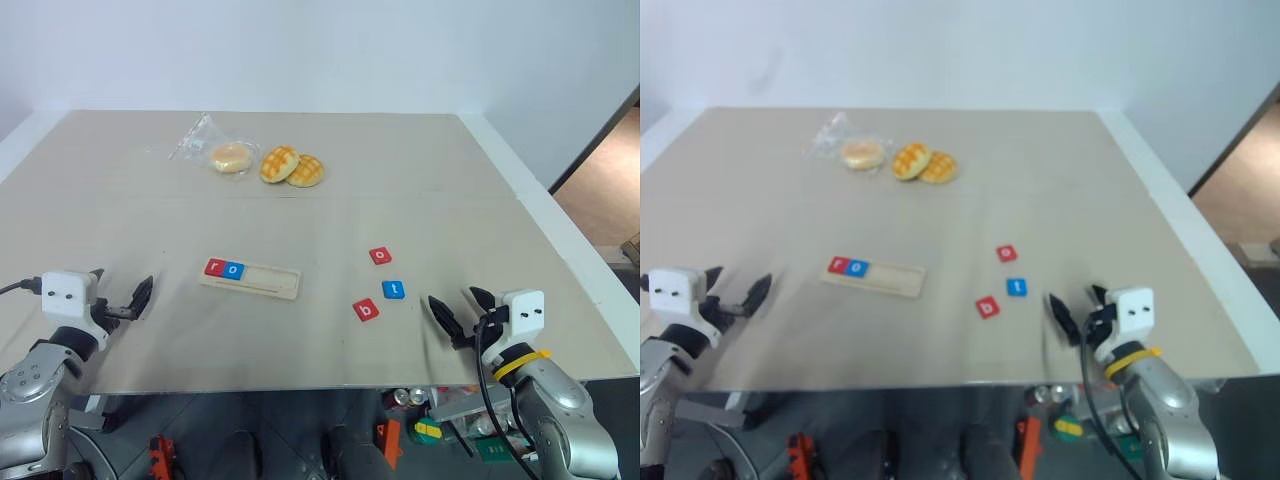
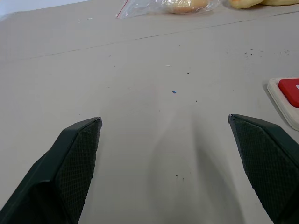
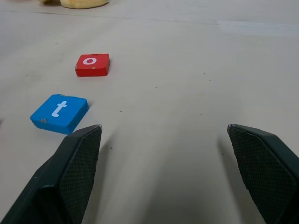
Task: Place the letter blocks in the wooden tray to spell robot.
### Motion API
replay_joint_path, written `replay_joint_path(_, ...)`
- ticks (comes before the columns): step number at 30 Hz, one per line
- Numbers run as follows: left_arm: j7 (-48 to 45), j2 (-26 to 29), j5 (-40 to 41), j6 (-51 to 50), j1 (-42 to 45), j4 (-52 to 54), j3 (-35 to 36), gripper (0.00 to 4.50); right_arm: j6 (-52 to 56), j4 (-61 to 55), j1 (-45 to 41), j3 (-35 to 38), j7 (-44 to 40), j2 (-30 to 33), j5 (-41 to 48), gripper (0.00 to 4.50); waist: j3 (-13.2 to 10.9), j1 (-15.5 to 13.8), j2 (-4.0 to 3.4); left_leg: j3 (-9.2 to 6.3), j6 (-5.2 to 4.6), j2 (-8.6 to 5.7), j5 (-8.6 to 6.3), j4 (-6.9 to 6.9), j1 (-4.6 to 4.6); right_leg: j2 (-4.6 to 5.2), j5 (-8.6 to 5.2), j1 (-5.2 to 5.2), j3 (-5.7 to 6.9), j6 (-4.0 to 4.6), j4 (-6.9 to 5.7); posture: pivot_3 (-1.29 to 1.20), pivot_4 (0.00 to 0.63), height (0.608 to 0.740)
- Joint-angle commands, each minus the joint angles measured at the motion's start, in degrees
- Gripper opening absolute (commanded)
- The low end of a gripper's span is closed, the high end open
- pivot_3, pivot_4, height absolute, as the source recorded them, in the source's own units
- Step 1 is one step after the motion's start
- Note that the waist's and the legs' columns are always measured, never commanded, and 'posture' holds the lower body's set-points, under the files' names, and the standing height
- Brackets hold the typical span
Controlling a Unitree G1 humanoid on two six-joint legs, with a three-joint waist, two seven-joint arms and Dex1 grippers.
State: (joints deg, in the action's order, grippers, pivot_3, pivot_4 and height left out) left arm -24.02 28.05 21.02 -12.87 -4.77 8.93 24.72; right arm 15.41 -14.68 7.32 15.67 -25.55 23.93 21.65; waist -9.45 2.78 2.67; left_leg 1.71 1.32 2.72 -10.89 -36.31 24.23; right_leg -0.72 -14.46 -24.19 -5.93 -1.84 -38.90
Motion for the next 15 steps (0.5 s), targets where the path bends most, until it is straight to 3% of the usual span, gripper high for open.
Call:
replay_joint_path(1,-4.8,1.9,3.2,-1.3,-0.2,3.3,-1.0,4.50,1.8,-3.4,-0.5,0.9,-3.3,2.2,3.3,4.45,0.0,0.0,0.00,0.00,0.00,0.00,0.00,0.00,0.00,0.00,0.00,0.00,0.00,0.00,0.00,0.00,0.150,0.740)
replay_joint_path(5,-15.8,6.1,8.9,-5.1,-1.3,7.8,-4.8,4.50,6.0,-5.3,-1.2,-0.1,-12.1,7.7,8.7,4.45,0.0,0.0,-0.03,0.07,0.00,-0.02,0.00,-0.02,0.00,0.06,0.01,0.00,-0.08,-0.01,0.00,0.00,0.150,0.740)
replay_joint_path(15,-21.7,9.2,10.2,-6.8,2.0,7.5,-7.5,4.50,9.0,-5.4,-3.6,-2.8,-22.2,14.9,10.6,4.45,0.0,0.0,-0.04,-0.03,0.00,-0.05,0.00,-0.01,-0.01,-0.05,-0.02,0.01,0.06,0.05,0.01,0.00,0.150,0.740)
